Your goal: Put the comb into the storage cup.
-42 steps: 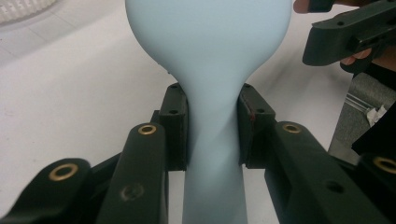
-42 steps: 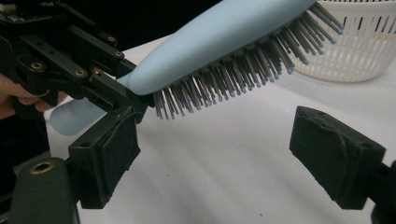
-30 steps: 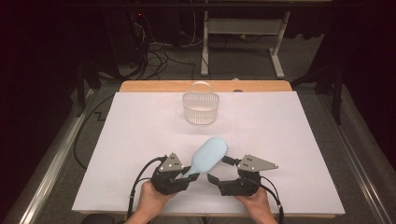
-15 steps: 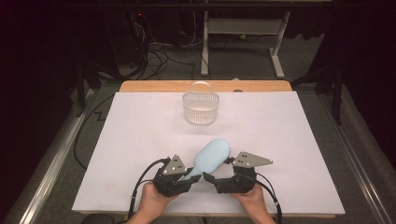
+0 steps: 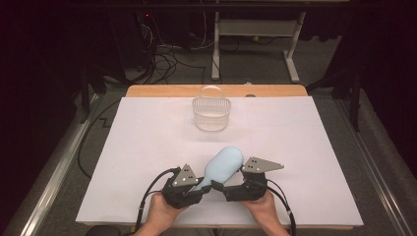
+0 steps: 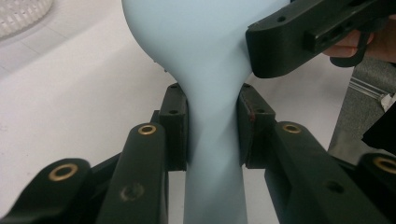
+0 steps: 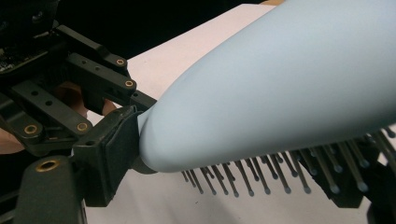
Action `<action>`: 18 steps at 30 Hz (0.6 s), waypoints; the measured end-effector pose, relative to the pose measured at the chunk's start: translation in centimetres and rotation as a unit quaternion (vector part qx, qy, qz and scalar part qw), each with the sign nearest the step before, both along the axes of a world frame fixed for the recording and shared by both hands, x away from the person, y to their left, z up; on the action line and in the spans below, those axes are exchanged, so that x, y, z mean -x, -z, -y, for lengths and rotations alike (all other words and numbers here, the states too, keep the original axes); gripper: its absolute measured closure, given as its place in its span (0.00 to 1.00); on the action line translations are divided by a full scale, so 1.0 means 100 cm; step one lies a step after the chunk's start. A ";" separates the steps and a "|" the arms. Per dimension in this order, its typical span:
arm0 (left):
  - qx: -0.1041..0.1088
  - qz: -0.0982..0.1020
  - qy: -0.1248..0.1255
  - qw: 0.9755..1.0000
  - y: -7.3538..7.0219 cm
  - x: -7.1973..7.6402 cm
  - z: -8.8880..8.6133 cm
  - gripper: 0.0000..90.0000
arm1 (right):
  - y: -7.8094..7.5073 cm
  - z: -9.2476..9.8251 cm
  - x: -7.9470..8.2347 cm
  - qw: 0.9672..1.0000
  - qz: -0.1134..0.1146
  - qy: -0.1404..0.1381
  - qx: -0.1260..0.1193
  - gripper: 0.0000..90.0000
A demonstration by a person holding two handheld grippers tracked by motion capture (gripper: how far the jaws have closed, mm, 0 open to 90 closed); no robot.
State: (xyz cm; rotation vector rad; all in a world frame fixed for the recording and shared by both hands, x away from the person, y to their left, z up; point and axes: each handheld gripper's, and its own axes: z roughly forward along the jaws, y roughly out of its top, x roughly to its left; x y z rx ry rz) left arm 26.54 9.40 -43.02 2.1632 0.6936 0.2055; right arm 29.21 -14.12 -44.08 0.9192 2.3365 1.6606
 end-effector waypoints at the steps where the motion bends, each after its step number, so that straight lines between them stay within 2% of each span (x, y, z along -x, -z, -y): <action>1: 0.001 -0.001 0.000 1.000 0.000 0.000 0.000 0.75 | 0.000 0.000 -0.001 1.000 -0.003 -0.001 -0.001 0.21; 3: 0.009 -0.007 0.002 1.000 -0.001 0.000 0.000 0.75 | -0.001 0.000 -0.002 1.000 -0.013 -0.004 -0.006 0.23; 5: 0.010 -0.005 0.003 1.000 -0.002 0.000 0.000 0.75 | -0.003 0.001 -0.002 1.000 -0.020 -0.007 -0.011 0.24; 10: 0.013 -0.006 0.006 1.000 -0.003 0.000 -0.001 0.75 | -0.008 0.002 -0.002 1.000 -0.023 -0.012 -0.017 0.29; 18: 0.009 0.005 0.009 1.000 -0.007 0.002 -0.001 0.75 | -0.014 0.005 -0.003 0.999 -0.032 -0.026 -0.031 0.37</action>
